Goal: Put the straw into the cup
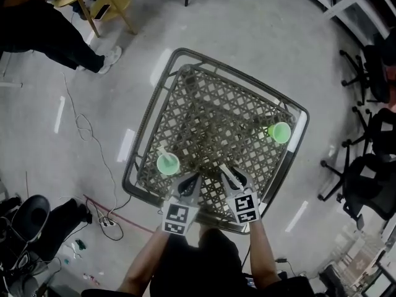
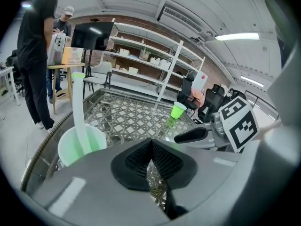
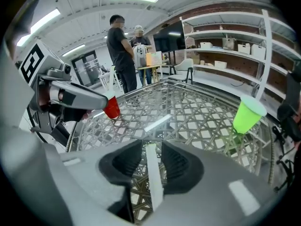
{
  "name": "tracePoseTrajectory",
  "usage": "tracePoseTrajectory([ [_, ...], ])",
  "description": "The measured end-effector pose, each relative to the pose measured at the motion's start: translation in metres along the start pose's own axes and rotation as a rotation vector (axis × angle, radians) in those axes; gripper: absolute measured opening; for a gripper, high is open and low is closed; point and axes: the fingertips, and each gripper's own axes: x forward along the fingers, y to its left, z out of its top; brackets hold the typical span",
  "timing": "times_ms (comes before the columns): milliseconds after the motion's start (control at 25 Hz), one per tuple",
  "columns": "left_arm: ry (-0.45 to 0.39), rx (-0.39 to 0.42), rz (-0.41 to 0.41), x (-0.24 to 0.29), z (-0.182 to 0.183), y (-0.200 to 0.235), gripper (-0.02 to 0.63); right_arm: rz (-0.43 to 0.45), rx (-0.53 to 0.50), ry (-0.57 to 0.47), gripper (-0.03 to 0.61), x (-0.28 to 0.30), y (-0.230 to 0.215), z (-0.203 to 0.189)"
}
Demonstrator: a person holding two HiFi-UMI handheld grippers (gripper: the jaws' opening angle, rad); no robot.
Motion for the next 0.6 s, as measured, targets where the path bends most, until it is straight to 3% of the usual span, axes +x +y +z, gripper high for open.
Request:
tracePoseTrajectory([
  [160, 0.001, -0.008, 0.01, -0.002, -0.002, 0.002, 0.006, 0.016, -0.055, 0.056, 0.152, 0.009, 0.005, -0.009],
  [600, 0.011, -0.031, 0.031, -0.006, -0.012, 0.009, 0.006, -0.006, -0.098, 0.146, 0.147, 0.021, 0.004, -0.024],
])
